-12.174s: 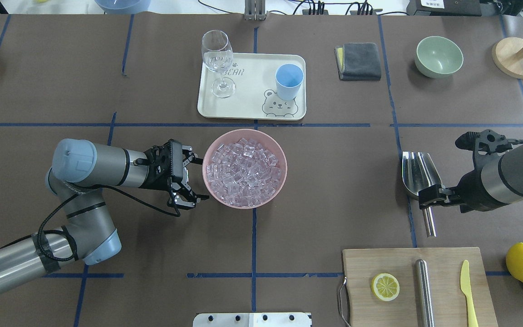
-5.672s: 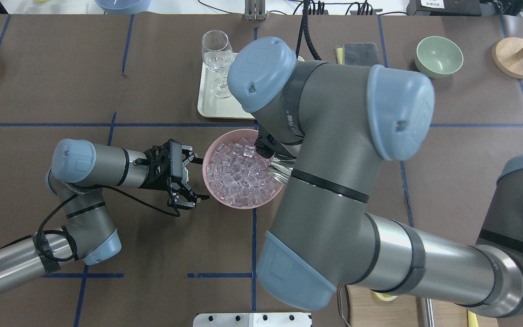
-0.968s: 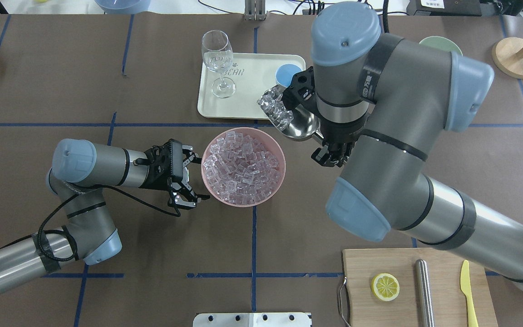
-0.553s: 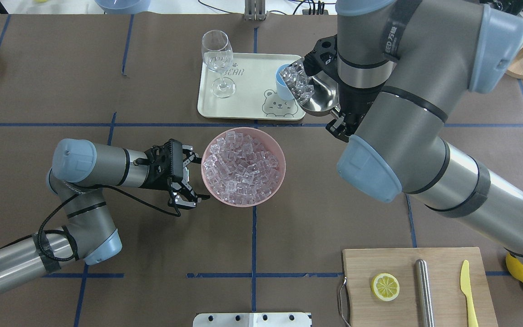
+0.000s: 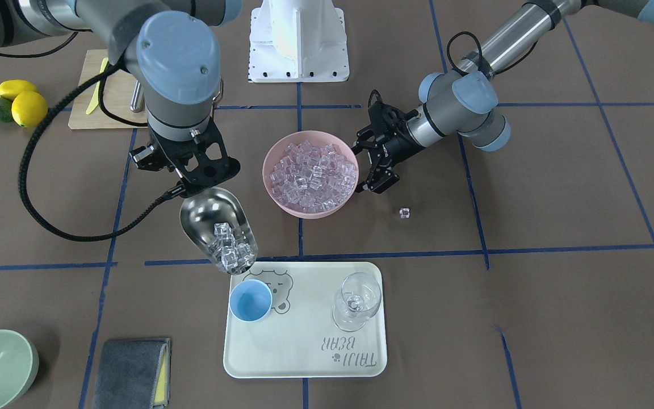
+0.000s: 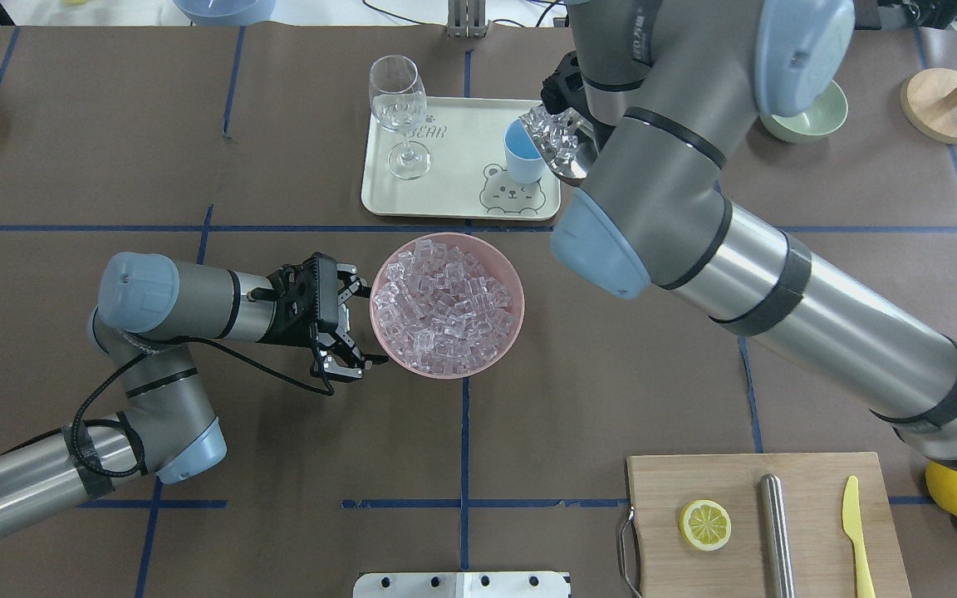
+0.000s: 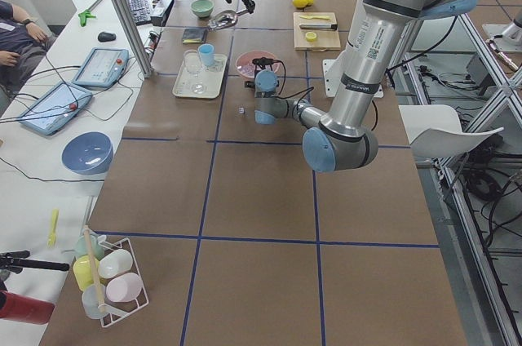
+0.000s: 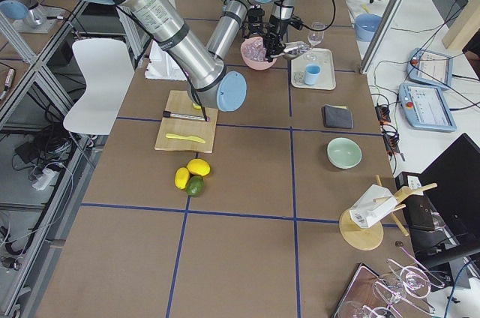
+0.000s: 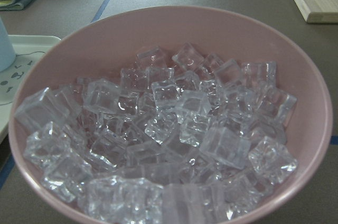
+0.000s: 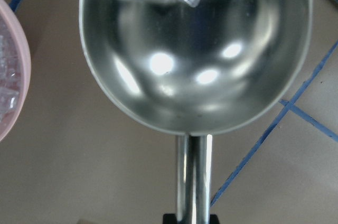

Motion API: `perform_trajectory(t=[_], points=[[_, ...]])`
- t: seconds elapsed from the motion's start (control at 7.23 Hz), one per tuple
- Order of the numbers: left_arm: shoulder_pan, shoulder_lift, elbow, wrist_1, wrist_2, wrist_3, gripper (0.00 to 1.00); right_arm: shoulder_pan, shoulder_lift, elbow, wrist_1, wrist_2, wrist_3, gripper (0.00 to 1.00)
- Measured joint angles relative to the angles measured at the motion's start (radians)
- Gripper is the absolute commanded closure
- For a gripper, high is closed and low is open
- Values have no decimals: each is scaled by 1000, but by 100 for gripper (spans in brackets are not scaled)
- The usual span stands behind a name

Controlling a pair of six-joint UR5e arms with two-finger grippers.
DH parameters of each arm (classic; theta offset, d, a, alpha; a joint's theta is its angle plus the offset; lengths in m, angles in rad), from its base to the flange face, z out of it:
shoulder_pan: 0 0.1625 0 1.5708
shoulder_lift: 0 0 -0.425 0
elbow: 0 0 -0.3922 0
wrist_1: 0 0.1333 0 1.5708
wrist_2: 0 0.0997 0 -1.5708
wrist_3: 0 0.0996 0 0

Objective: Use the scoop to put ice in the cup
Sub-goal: 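Tip the scoop over the light-blue cup to pour the ice in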

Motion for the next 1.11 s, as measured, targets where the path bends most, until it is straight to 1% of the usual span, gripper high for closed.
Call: perform_trajectory(t=[0.28,0.42,0.55,0.69,1.11], points=[[0,0,0,0,0,0,0,-1,90,-173,-1,-47,-27,100],[0,0,0,0,0,0,0,-1,120,-230,-10,-75,-64,100],[0,-1,0,0,0,0,0,-1,145,-265,-41,-110,-119,100],[-1,0,0,0,0,0,0,-2,164,-281,-81,-137,-174,100],[-1,0,-1,-1,0,0,0,-2,189,-297,-184,-193,-294,100]])
